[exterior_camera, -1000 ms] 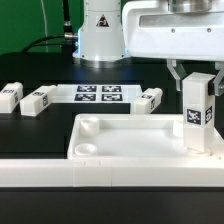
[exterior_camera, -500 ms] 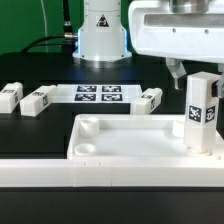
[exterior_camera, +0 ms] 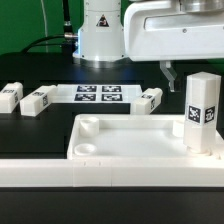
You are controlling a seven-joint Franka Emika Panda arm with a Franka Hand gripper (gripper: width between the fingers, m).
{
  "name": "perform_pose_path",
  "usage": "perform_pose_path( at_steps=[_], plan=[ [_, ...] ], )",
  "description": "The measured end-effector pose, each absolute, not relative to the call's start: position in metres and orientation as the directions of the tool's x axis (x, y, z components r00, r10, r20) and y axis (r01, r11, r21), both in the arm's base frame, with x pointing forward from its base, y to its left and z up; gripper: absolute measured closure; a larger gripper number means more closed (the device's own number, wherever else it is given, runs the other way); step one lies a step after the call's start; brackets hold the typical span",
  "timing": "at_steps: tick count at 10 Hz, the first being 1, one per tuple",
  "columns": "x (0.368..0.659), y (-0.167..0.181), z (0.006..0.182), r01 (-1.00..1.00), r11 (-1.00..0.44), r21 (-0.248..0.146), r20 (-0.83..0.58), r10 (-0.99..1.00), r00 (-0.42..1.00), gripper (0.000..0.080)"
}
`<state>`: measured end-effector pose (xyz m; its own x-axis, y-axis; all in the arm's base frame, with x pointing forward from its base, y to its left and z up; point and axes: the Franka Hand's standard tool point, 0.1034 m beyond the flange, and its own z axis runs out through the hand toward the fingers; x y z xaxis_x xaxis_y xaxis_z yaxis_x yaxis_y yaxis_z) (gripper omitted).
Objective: Assemble desk
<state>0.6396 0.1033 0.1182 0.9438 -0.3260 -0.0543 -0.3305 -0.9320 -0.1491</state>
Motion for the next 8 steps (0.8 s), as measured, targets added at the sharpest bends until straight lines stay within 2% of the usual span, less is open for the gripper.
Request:
perform_pose_path(
  at_steps=[5,8],
  plan=[
    [0.6353,0.1033,0.1136,0.074,-0.985,-0.157,0.004,0.074,0.997,0.0150],
    [0.6390,0.1010,0.1151,0.355,-0.927,-0.125,0.056,0.351,0.935,0.0150]
  ],
)
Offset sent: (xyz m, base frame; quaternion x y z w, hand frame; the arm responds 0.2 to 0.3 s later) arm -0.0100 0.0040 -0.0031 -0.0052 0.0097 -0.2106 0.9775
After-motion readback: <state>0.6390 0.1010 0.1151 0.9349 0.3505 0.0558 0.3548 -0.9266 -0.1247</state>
